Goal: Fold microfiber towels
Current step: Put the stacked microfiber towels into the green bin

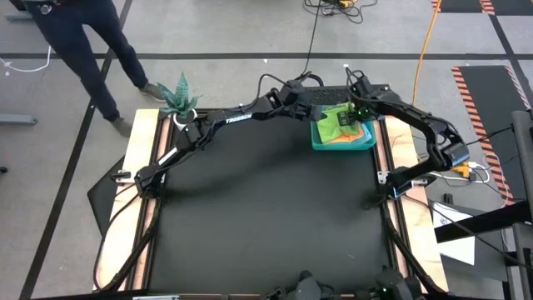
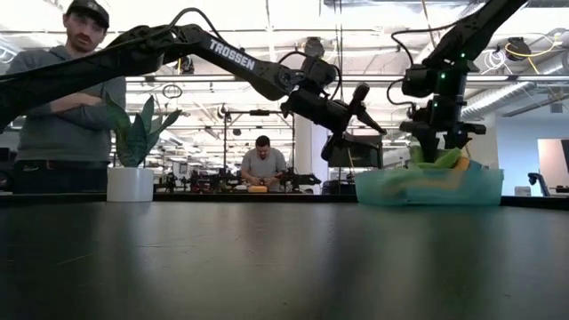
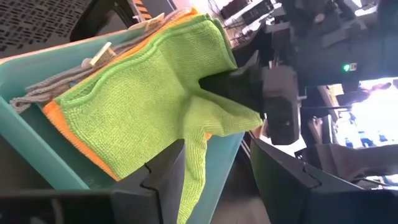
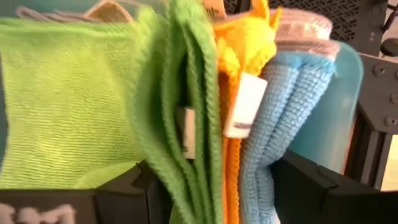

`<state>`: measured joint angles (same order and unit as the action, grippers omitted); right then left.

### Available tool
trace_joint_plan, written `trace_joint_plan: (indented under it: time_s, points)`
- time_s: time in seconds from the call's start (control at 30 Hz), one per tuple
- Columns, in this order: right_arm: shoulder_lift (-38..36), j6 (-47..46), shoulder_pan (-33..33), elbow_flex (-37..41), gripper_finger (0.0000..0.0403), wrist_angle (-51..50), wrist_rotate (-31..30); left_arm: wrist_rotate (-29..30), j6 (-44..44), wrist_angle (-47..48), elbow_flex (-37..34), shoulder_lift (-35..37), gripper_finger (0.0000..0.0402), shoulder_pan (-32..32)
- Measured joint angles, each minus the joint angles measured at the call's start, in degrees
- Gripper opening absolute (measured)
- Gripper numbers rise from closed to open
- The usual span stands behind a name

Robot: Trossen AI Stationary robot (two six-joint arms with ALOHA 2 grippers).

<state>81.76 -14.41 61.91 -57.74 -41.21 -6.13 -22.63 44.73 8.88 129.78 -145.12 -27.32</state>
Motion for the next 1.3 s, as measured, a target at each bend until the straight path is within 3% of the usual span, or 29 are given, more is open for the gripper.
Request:
trace_joint_plan:
  time_s: [0.43, 0.53, 0.63, 0.7, 1.07, 1.3]
  points:
    - [-10.5, -2.9, -1.6, -3.7, 0.0182, 0.5, -1.6, -3.0, -1.0, -0.1, 0.0, 0.0, 0.0182, -0.3]
    - [-11.1, -3.2, -4.2, -3.8, 0.0132, -0.5, -1.3, -3.1, -1.1, -0.1, 0.0, 0.0, 0.0182, -0.3]
    - [-7.9, -2.5, -6.3, -3.4, 0.0041, -2.5, -1.1, -3.6, -1.1, -0.1, 0.0, 0.0, 0.0182, -0.4]
    - [-5.1, -1.9, -7.7, -2.7, 0.0014, -3.5, -1.3, -4.8, -1.1, -0.1, 0.0, 0.0, 0.0182, -0.4]
    - [3.1, -1.1, -11.1, 0.4, 0.0000, -6.9, -0.3, -7.9, -1.6, 0.4, 0.0, 0.0, 0.0182, -0.4]
    - [3.6, 1.6, -10.9, 1.2, 0.0000, -10.6, -5.9, -8.7, -2.1, 0.5, 0.0, 0.0, 0.0182, -0.3]
